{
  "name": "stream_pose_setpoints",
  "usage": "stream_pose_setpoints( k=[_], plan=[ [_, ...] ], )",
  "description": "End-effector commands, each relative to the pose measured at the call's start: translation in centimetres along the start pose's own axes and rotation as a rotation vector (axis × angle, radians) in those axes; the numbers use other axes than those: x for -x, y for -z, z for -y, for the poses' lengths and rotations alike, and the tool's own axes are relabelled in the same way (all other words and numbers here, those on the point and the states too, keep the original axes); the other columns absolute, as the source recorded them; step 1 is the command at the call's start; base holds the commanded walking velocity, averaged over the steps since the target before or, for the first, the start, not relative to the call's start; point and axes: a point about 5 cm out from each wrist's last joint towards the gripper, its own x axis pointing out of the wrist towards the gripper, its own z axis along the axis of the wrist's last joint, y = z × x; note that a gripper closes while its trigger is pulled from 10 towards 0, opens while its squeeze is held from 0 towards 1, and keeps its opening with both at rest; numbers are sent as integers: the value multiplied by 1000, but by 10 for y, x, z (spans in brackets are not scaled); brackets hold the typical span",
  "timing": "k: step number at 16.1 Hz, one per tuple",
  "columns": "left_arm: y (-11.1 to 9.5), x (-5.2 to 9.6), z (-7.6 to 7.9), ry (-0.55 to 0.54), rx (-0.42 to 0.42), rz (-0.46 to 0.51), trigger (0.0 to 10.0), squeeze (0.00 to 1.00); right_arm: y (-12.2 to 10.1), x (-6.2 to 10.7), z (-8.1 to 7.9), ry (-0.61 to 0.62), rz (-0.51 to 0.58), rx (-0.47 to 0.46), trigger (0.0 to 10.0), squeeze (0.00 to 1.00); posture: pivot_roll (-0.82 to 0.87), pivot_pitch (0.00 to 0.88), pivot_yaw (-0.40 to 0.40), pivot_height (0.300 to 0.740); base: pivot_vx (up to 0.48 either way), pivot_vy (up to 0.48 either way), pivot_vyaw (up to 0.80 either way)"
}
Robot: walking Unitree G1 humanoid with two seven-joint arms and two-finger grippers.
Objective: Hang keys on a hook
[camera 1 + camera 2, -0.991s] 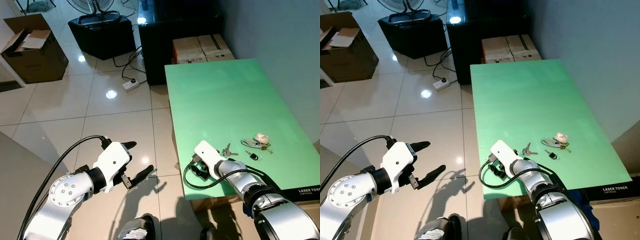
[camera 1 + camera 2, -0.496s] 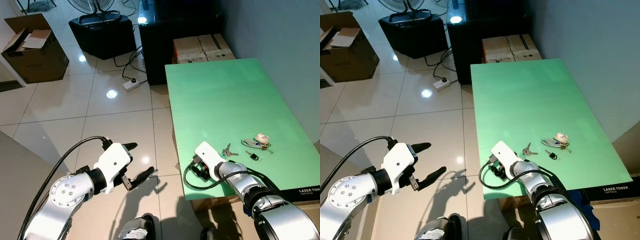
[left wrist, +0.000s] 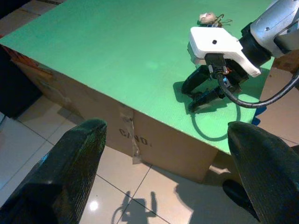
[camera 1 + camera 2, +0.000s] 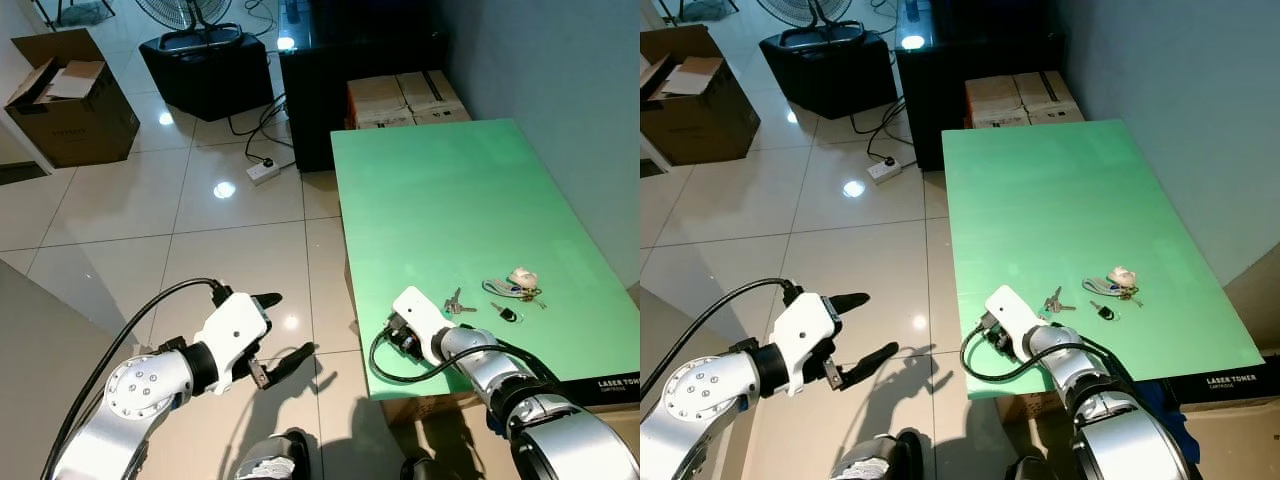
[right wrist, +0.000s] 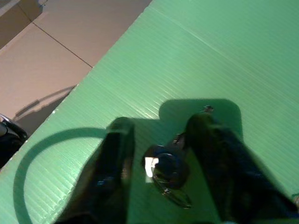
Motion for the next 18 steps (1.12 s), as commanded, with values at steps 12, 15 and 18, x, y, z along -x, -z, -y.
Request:
stream_pose_setpoints(
  k=[12, 15, 18],
  plan=[
    [-2, -7, 0, 22, -15, 8, 10000, 0, 15, 4, 1, 32, -35, -74, 0, 0, 117, 99, 104, 740, 0, 0, 0],
    [-2, -10, 1, 17, -8, 18, 10000, 0, 16, 6, 7, 103, -11, -127, 0, 0, 101, 94, 96, 740, 0, 0, 0],
    [-2, -15, 0, 6, -5, 29, 10000, 0, 13, 9, 14, 196, 41, -145, 0, 0, 75, 86, 100, 740, 0, 0, 0]
  ],
)
